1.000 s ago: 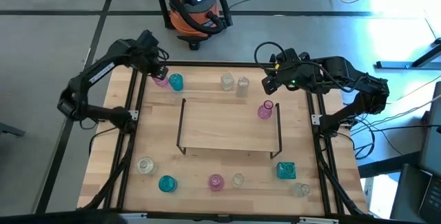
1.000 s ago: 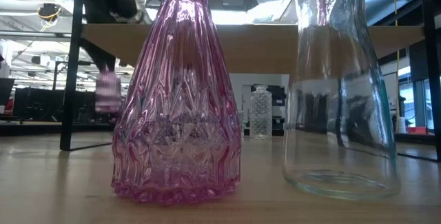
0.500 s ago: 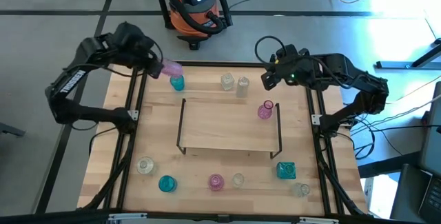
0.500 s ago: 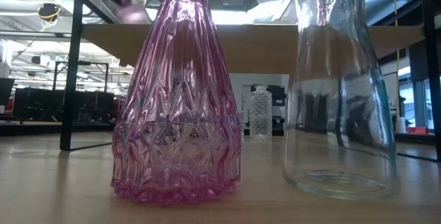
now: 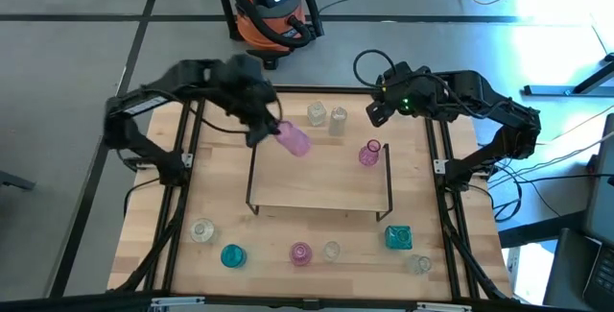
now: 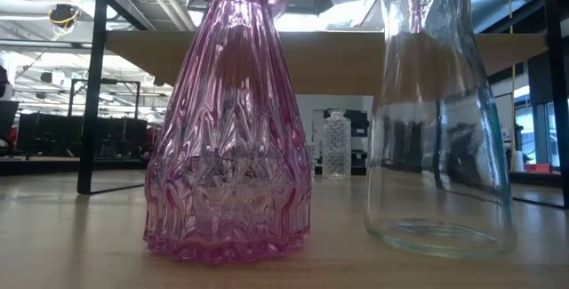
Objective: Sort vases onto shelf
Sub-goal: Put the top pink vase on the shelf
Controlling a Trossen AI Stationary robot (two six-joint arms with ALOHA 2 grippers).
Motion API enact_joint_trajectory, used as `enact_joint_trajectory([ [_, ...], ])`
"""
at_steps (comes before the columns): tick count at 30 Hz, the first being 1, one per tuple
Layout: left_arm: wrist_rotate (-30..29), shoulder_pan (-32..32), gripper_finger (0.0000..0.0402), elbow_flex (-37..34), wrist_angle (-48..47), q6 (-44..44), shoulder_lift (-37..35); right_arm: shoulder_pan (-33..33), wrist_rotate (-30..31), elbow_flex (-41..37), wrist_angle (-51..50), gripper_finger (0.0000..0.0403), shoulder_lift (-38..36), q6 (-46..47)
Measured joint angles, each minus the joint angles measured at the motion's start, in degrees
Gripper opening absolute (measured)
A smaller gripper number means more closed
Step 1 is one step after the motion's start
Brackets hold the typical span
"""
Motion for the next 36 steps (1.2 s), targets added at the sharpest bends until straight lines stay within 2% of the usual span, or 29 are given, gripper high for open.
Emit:
enact_joint_trajectory([
  [2,-1.8,-1.7,0.0121,4.0,-2.5,3.3,3.6,0.0,-0.8,0.0,-1.0,0.0211,0.0,0.1],
  [8,-12.2,-6.1,0.0121,15.6,-15.1,11.5,14.3,0.0,-2.0,0.0,-3.6,0.0211,0.0,0.4],
  [15,-12.4,-9.1,0.0121,20.3,-16.4,13.1,21.5,0.0,-2.0,0.0,-6.7,0.0211,0.0,0.4],
  [19,-10.4,-9.3,0.0134,20.6,-15.3,12.1,22.2,0.0,-2.1,0.0,-8.9,0.0211,0.0,0.4],
  [28,-10.3,-9.2,0.0231,20.8,-13.2,11.2,22.2,0.0,-2.0,0.0,-8.8,0.0211,0.0,-1.6],
  [33,-10.6,-8.8,0.0248,20.8,-12.6,10.9,21.9,0.0,-2.9,0.0,-8.1,0.0211,0.0,-1.6],
  [36,-11.1,-7.9,0.0246,20.7,-13.1,9.3,20.5,0.0,-7.2,0.0,-3.9,0.0211,0.0,-3.9],
])
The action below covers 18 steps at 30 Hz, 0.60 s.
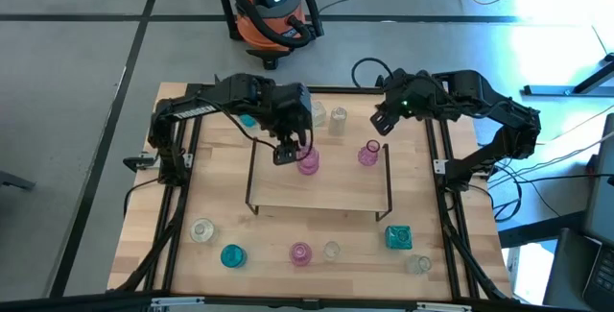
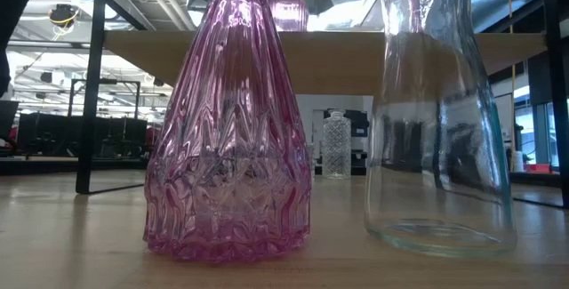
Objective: Sort vases onto shelf
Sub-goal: Put the top pink vase on the shelf
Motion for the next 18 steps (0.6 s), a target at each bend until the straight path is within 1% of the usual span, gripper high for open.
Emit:
enact_joint_trajectory([
  [2,-1.0,0.7,0.0242,0.0,0.0,-1.2,-1.5,0.0,-8.1,0.0,5.7,0.0211,0.0,-5.2],
  [5,-2.0,2.2,0.0236,0.0,-0.5,-2.6,-4.6,0.0,-23.8,0.0,16.2,0.0211,0.3,-11.7],
  [7,-2.1,3.6,0.023,0.0,-0.9,-3.7,-6.8,0.1,-30.6,-0.3,22.5,0.0211,0.7,-15.3],
  [8,-2.2,4.3,0.0227,0.0,-1.4,-4.2,-8.0,0.1,-32.9,-0.8,24.7,0.0211,0.8,-17.2],
  [11,-3.1,6.4,0.0217,-1.1,-2.5,-5.2,-11.9,0.1,-36.2,-2.7,29.8,0.0211,1.4,-21.8],
  [13,-3.6,7.4,0.021,-2.9,-2.9,-5.5,-14.9,0.0,-37.2,-3.9,29.8,0.0211,2.3,-24.5],
  [15,-3.7,8.0,0.0204,-5.7,-2.3,-6.3,-18.0,0.0,-38.0,-4.5,30.1,0.0211,3.4,-27.3],
  [18,-3.7,8.3,0.0198,-11.6,-0.8,-7.7,-22.7,0.0,-41.4,-5.3,30.6,0.0211,6.4,-30.0],
])
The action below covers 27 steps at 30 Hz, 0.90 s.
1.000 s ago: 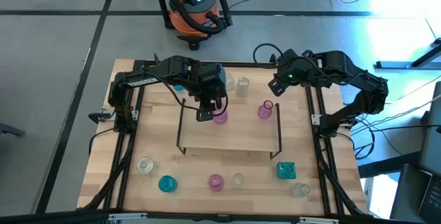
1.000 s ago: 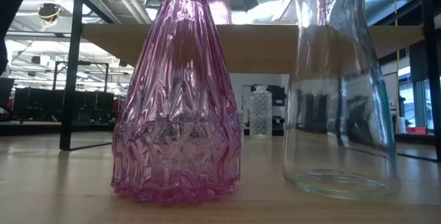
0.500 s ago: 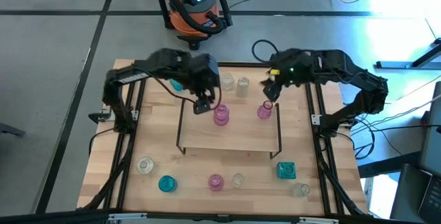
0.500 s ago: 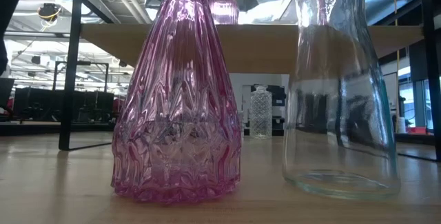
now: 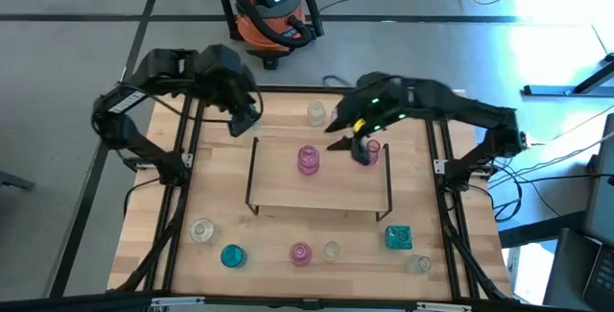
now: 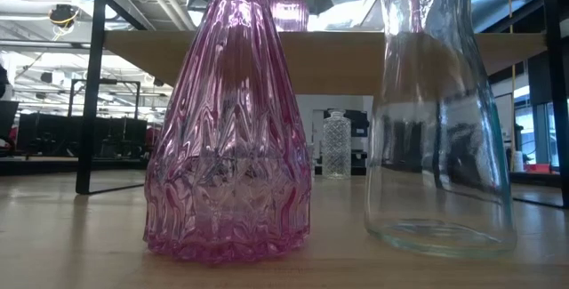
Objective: Sort vases onto shelf
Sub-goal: Put the top pink vase on the shelf
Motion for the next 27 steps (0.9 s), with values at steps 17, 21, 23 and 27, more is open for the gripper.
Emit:
enact_joint_trajectory([
  [17,-1.3,0.1,0.0192,-28.8,12.4,-11.1,-18.6,-0.5,-3.2,-0.4,6.7,0.0211,8.7,-1.7],
  [21,-1.2,0.1,0.0192,-29.1,13.2,-10.8,-19.2,-0.4,-2.6,-0.4,7.0,0.0211,10.1,-2.2],
  [23,-1.2,0.1,0.0192,-29.1,13.3,-10.2,-19.2,-0.4,-2.2,-0.4,7.2,0.0211,10.5,-2.2],
  [27,-1.2,0.1,0.0192,-29.1,13.3,-9.8,-19.1,-0.4,-0.3,-0.3,6.9,0.0211,11.3,-2.1],
])
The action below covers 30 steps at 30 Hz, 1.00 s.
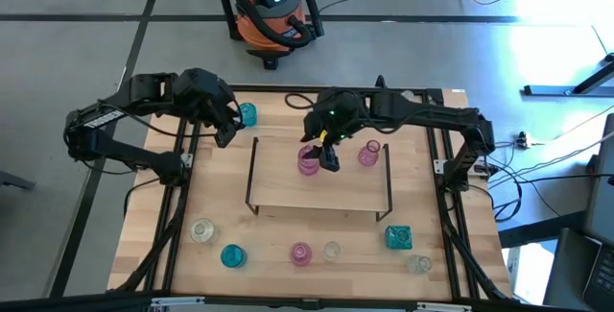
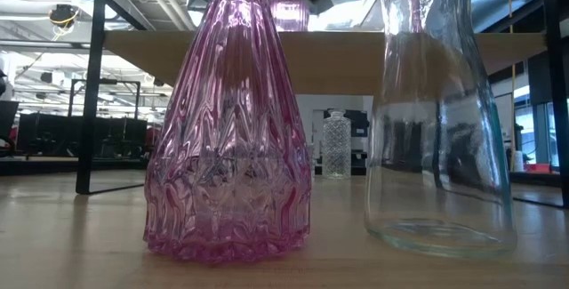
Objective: Sort vases onto shelf
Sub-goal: Put the top pink vase on the shelf
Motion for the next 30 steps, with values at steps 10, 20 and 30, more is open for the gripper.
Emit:
enact_joint_trajectory([
  [10,-0.1,0.0,0.0192,0.0,0.0,3.1,0.0,0.0,2.5,0.0,-2.4,0.0183,1.8,0.4],
  [20,-1.8,0.0,0.0192,0.0,0.0,4.7,0.0,0.0,0.2,0.5,-2.3,0.0086,1.7,2.7],
  [30,-6.8,0.0,0.0192,0.0,1.6,4.8,0.0,0.9,1.0,6.4,-13.0,0.0086,-0.6,5.4],
])
